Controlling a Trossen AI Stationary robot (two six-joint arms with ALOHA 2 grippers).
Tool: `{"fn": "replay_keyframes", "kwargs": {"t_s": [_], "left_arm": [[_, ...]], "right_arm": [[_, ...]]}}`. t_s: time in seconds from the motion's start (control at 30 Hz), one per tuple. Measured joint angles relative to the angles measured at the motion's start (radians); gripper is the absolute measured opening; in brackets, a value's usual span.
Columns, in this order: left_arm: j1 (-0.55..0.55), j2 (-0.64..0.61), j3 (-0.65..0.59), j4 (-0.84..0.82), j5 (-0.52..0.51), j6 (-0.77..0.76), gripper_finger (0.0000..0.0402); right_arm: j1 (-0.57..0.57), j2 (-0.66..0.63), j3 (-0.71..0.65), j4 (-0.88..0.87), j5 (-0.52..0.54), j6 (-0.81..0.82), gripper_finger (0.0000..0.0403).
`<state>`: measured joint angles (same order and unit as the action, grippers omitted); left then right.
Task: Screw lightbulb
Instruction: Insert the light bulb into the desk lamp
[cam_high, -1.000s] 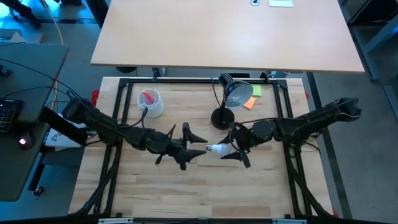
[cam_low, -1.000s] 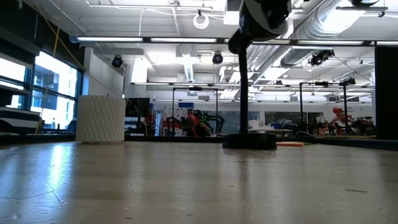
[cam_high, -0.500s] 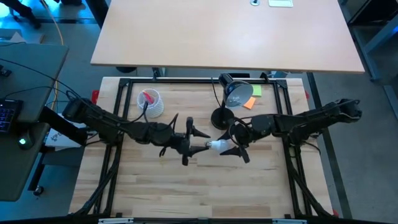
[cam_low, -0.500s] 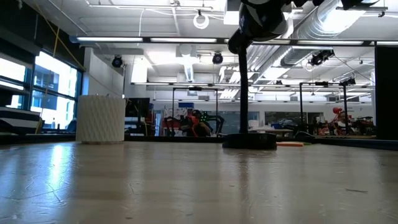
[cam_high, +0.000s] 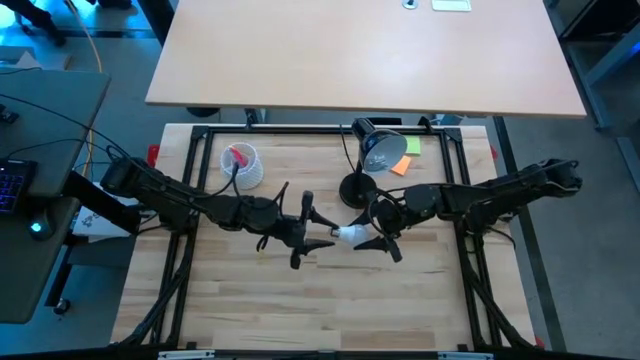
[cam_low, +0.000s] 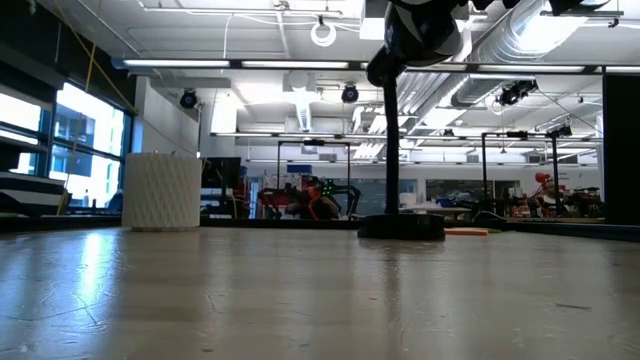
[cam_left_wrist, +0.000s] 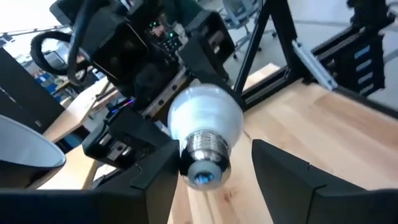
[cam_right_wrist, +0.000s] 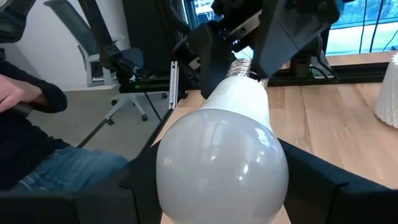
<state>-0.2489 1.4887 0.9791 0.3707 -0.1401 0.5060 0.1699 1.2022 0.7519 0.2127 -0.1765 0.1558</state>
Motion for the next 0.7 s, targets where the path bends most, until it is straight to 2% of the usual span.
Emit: {"fn": "replay_keyframes", "kwargs": {"t_s": [0.7], "left_arm": [[0.005, 0.036, 0.000, 0.029, -0.003, -0.029, 0.0137]], "right_arm": [[0.000, 0.001, 0.000, -0.007, -0.004, 0.019, 0.0241]]}}
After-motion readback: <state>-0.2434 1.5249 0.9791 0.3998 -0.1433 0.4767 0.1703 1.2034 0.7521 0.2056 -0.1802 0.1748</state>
